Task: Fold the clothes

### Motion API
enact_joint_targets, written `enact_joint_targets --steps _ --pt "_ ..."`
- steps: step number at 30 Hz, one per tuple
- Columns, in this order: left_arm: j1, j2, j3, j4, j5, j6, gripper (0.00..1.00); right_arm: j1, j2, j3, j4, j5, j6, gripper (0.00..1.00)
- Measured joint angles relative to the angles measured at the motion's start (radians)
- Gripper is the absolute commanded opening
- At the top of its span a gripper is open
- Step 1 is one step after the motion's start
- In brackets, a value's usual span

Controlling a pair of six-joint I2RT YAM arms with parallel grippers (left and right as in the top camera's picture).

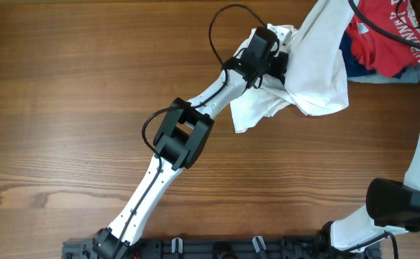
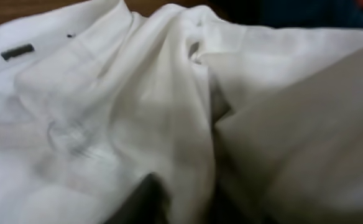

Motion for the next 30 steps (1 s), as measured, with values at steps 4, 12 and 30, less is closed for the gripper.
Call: enact_joint_targets --steps 4,12,30 --pt "0.004 0.002 0.000 0.002 -0.027 -0.008 0.04 0.000 0.000 0.000 0.000 0.000 0.000 0.04" --pt "0.026 -0.012 0.000 -0.045 -0.095 -0.008 0.04 0.000 0.000 0.000 0.000 0.000 0.000 0.04" --pt "0.330 -0.631 -0.001 -0.454 -0.150 -0.003 0.04 0.000 0.000 0.000 -0.041 -0.005 0.000 0.04"
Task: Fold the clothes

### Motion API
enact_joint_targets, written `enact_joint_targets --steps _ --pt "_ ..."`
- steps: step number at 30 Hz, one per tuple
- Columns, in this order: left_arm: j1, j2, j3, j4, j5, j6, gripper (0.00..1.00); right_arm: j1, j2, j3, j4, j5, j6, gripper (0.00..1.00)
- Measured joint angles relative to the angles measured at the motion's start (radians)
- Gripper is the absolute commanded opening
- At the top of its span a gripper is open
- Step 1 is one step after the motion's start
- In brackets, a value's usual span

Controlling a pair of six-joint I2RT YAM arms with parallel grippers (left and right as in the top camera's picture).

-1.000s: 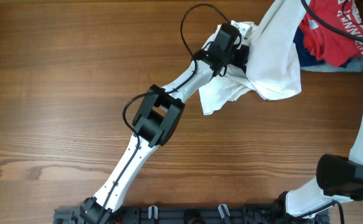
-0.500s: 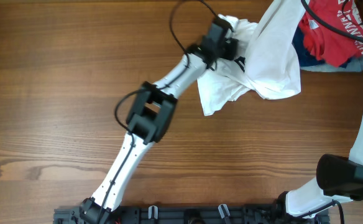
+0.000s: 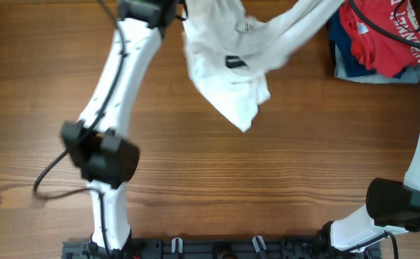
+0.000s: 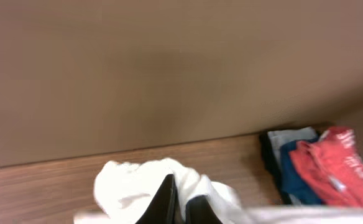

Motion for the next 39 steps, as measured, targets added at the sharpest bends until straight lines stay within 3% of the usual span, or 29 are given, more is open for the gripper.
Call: enact_joint_targets --steps 7,18,27,39 --pt "0.097 -0.148 0.000 -0.095 -0.072 0.032 0.04 0.000 0.008 0.000 0.109 -0.023 0.000 0.04" --pt "0.396 -0.368 0.000 -0.224 -0.213 0.082 0.04 0.000 0.008 0.000 0.254 -0.029 0.004 0.04" --pt "0.441 -0.431 0.000 -0.177 -0.224 0.100 0.04 0.001 0.009 0.000 0.523 -0.034 0.053 0.04" --pt "0.441 -0.626 -0.004 -0.230 -0.243 0.115 0.04 0.001 0.008 0.000 0.381 -0.043 0.068 0.04"
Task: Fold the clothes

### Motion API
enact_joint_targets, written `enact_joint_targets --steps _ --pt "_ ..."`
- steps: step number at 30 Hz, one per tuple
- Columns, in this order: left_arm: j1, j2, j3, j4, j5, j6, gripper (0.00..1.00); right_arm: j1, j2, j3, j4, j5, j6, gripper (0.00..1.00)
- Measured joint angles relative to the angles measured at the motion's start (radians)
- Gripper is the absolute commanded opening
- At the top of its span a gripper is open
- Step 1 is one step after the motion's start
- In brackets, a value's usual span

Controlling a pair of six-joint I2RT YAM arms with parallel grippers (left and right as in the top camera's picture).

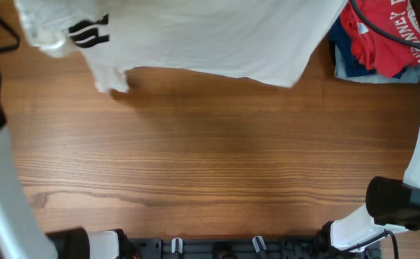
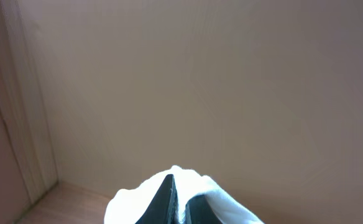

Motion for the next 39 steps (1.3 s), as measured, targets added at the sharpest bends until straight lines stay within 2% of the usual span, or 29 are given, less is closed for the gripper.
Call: enact_joint_targets --steps 8,17,21,24,30,34,37,39 --pt "0.000 -0.046 0.003 -0.005 0.000 0.023 0.04 0.000 -0.029 0.000 -0.002 -0.016 -0.004 0.04" --pt "0.002 0.066 0.003 0.029 0.000 0.028 0.04 0.000 -0.028 0.000 0.024 -0.023 -0.004 0.04" --pt "0.015 0.153 0.003 0.100 0.000 0.031 0.04 0.012 0.012 0.000 0.110 -0.024 -0.004 0.04" --pt "0.027 0.209 0.003 0.171 -0.001 0.031 0.04 0.034 0.083 0.000 0.258 -0.024 -0.004 0.04" --pt "0.043 0.351 0.000 0.451 -0.007 0.031 0.04 0.086 0.231 -0.004 0.604 0.033 0.024 0.04" --pt "0.043 0.388 -0.003 0.573 -0.007 0.031 0.04 0.094 0.271 -0.005 0.728 0.089 0.082 0.04" --pt "0.043 0.387 -0.002 0.578 0.002 0.031 0.04 0.086 0.270 -0.004 0.750 0.113 0.108 0.04" --pt "0.043 0.379 0.001 0.471 0.024 0.032 0.04 0.080 0.268 -0.002 0.679 0.116 0.121 0.04"
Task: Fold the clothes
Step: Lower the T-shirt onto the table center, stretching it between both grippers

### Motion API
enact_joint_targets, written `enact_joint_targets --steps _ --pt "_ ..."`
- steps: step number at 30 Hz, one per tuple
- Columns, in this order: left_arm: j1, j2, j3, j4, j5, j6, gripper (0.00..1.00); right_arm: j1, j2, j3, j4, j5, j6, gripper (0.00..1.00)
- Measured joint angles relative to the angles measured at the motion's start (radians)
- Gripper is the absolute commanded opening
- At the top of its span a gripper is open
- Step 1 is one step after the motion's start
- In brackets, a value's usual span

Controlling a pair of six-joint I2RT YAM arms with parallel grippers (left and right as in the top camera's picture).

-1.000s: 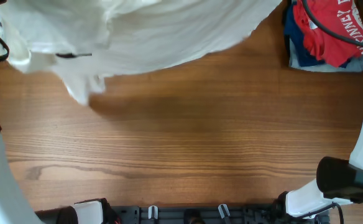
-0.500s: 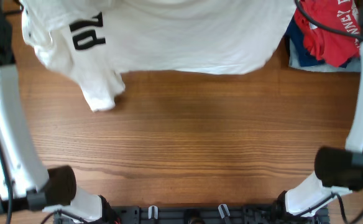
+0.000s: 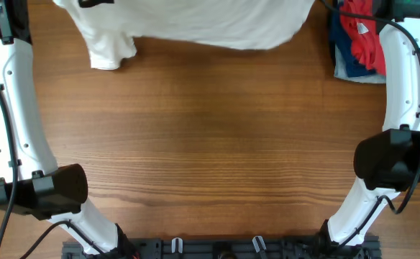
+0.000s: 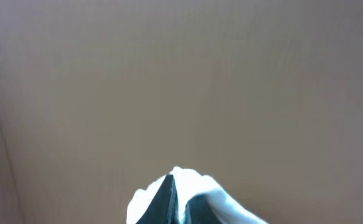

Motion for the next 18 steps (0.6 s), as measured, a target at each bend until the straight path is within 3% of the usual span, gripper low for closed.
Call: enact_joint_targets --steps 6,18 --pt "-0.001 0.005 0.001 -0.407 0.030 0.005 0.04 -0.001 0.016 0.001 -0.282 -0.064 -0.005 0.04" --pt "0.000 0.040 0.001 -0.784 0.087 -0.045 0.04 0.009 0.062 -0.002 -0.557 -0.184 -0.040 0.04"
